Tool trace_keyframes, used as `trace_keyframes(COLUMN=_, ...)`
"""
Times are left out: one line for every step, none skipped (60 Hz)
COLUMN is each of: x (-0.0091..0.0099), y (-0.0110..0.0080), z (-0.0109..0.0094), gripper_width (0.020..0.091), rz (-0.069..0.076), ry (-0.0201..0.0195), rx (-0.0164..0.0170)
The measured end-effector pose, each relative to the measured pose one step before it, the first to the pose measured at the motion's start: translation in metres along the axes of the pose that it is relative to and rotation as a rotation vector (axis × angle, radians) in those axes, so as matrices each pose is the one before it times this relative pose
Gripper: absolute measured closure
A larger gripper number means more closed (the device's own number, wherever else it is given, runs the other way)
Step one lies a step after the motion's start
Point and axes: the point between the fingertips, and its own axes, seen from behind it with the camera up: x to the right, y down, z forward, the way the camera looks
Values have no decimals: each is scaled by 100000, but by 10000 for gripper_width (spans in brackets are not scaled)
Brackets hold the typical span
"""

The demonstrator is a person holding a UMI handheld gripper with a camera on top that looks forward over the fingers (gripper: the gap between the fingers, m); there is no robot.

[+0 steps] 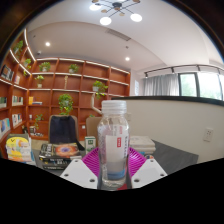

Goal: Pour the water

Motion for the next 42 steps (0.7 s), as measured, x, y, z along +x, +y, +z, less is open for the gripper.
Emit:
trace_keyframes(x=180, y=-3, z=88, gripper_width=740, rz=-323, ry=1244, rx=-908)
trace_keyframes(x=454, y=346, z=195, gripper_width=740, rz=-427, ry=953, rx=-599)
trace_keyframes(x=394, y=318, z=174, gripper_width=739, rz=-436, ry=712, rx=-571)
trace_keyframes(x=396, y=461, z=227, gripper_width=740, rz=-301, ry=624, rx=-774)
trace_keyframes(x=410, y=514, z=323, gripper_width=739, rz=-96, ry=530, rx=-999)
trace_keyframes(x=384, y=491, z=337, gripper_width=739, rz=-134, ry=332, rx=-935)
trace_keyframes(x=328, y=487, z=341, gripper_width=740, rz=-179, ry=138, rx=-738)
trace_keyframes(x=385, y=1063, z=659, gripper_width=740, rz=-186, ry=-26, rx=-348)
trace_keyframes(x=161, y=1252, z=1199, gripper_width=738, rz=-120, ry=52, rx=453)
trace_keyframes(x=448, y=-128, z=-458, gripper_width=739, rz=156, ry=-72, rx=-851)
trace_keyframes(x=242, y=274, z=181, gripper_width=740, rz=165, ry=98, rx=-441)
trace_keyframes(x=237, y=310, z=229, gripper_width=740, rz=200, ry=128, rx=-483)
trace_keyframes(x=240, y=357, z=206, gripper_width=739, rz=231, ry=142, rx=-606)
trace_keyframes(x=217, y=341, z=179, gripper_width=739, rz=160, ry=115, rx=-431)
trace_keyframes(x=195, y=341, z=206, gripper_width=740, rz=123, ry=144, rx=-203)
trace_keyframes(x=-174, y=507, z=547, gripper_width=740, rz=387, ry=364, rx=18)
trace_keyframes(x=228, y=534, z=273, gripper_width=739, rz=367, ry=290, rx=-8)
trace_keyframes(x=228, y=374, z=189, gripper_width=740, rz=582, ry=340, rx=-527)
trace_keyframes(x=186, y=379, z=196, gripper_width=739, rz=581, ry=165, rx=-633)
trace_keyframes(x=131, y=370, z=181, gripper_width=739, rz=429, ry=-145, rx=-682)
trace_keyframes(x=100, y=346, z=146, gripper_width=741, rz=166, ry=-279, rx=-468)
trace_keyframes(x=32, y=319, z=145, gripper_width=740, rz=10, ry=-332, rx=-198)
trace_keyframes(x=88, y=317, z=124, gripper_width=741, rz=206, ry=-200, rx=-245)
trace_keyframes(x=48, y=407, z=207, gripper_width=725, rz=466, ry=-28, rx=-543)
trace_keyframes(x=-123, y=320, z=87, gripper_width=722, rz=393, ry=305, rx=-989)
trace_keyframes(x=-39, y=491, z=256, gripper_width=722, rz=456, ry=-422, rx=-854)
trace_keyframes(x=-206, y=672, z=326, gripper_width=722, rz=483, ry=-579, rx=-613)
trace_keyframes(x=-26, y=587, z=128, gripper_width=716, rz=443, ry=-503, rx=-1069)
trace_keyframes(x=83, y=-464, z=-73, gripper_width=712, rz=825, ry=-84, rx=2491)
trace_keyframes(x=-1, y=-125, z=25, gripper_width=710, rz=899, ry=-132, rx=1123)
trace_keyframes(x=-30, y=285, z=6, gripper_width=710, rz=723, ry=-408, rx=-691)
trace_keyframes(x=45, y=-33, z=-3, gripper_width=711, rz=847, ry=-316, rx=422)
trace_keyframes(x=35, y=-59, z=4, gripper_width=709, rz=757, ry=-284, rx=556)
trace_keyframes(x=17, y=-55, z=40, gripper_width=706, rz=647, ry=-128, rx=-498)
trace_keyframes(x=176, y=-72, z=-303, gripper_width=693, rz=774, ry=-415, rx=614)
trace_keyframes(x=45, y=-34, z=-23, gripper_width=685, rz=674, ry=-292, rx=465)
trace_keyframes(x=69, y=-9, z=-19, gripper_width=672, rz=492, ry=-59, rx=328)
trace_keyframes(x=46, y=-45, z=-27, gripper_width=654, rz=311, ry=-104, rx=454)
trace_keyframes(x=34, y=-7, z=-24, gripper_width=648, rz=83, ry=-86, rx=240)
trace_keyframes(x=11, y=-4, z=-18, gripper_width=636, rz=-69, ry=-18, rx=85)
trace_keyframes(x=-99, y=29, z=185, gripper_width=625, rz=-116, ry=-104, rx=-38)
trace_keyframes(x=-7, y=83, z=-29, gripper_width=615, rz=-41, ry=-102, rx=-324)
